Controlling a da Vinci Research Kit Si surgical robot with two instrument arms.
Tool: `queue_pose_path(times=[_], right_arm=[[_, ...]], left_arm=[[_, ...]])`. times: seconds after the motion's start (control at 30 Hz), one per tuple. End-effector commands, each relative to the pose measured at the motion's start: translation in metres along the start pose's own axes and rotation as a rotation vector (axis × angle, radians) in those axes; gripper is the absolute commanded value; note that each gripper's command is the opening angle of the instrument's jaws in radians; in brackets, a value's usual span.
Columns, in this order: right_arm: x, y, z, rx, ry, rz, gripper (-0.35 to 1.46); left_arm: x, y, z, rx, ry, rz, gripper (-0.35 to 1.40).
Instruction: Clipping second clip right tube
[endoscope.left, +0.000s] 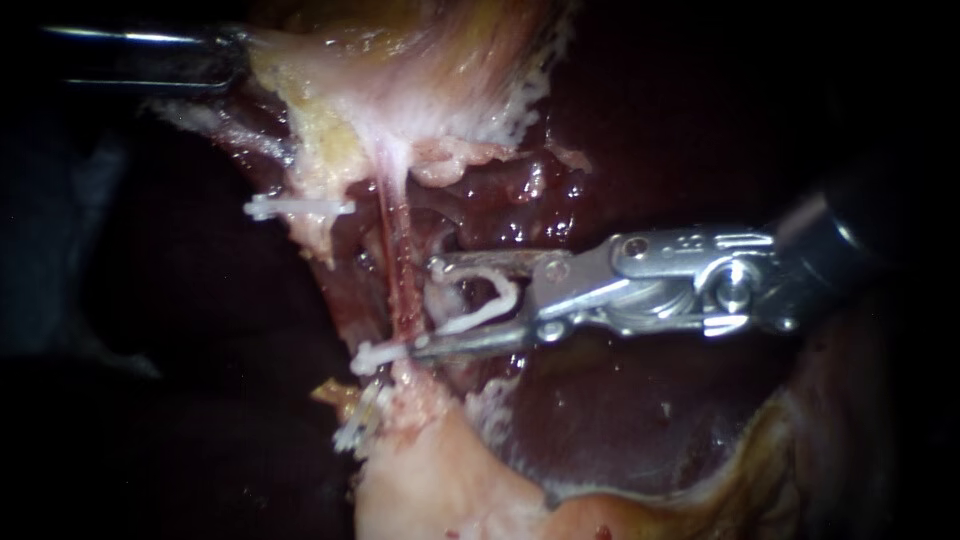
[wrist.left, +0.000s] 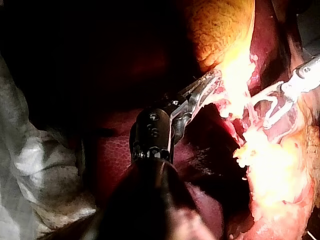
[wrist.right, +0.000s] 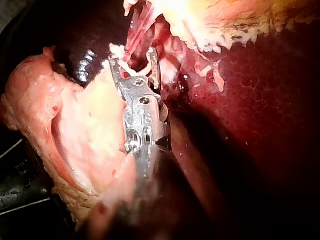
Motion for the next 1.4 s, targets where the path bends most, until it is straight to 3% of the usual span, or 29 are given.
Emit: queue_pose_path(times=[0.03,0.33,0.97,1.07,1.3,1.4], right_arm=[[-0.0001,0.0002,0.0005,0.008,0.004,0.008,0.49],[0.0006,0.0008,0.0032,0.095,0.093,0.072,0.49],[0.0009,-0.0002,0.0049,0.176,0.110,0.080,0.48],[0.0011,-0.0010,0.0049,0.206,0.121,0.083,0.48],[0.0026,-0.0047,0.0048,0.278,0.148,0.073,0.47],[0.0033,-0.0057,0.0048,0.301,0.150,0.069,0.46]], left_arm=[[0.0000,0.0000,0.0000,0.000,0.000,0.000,-0.35],[0.0000,0.0000,0.0001,0.000,0.000,0.000,-0.35],[0.0000,0.0000,0.0002,0.001,0.001,0.000,-0.35],[0.0000,0.0000,0.0002,0.001,0.001,0.000,-0.35],[0.0000,0.0000,0.0002,0.001,0.001,0.000,-0.35],[0.0000,0.0000,0.0002,0.001,0.001,0.000,-0.35]])
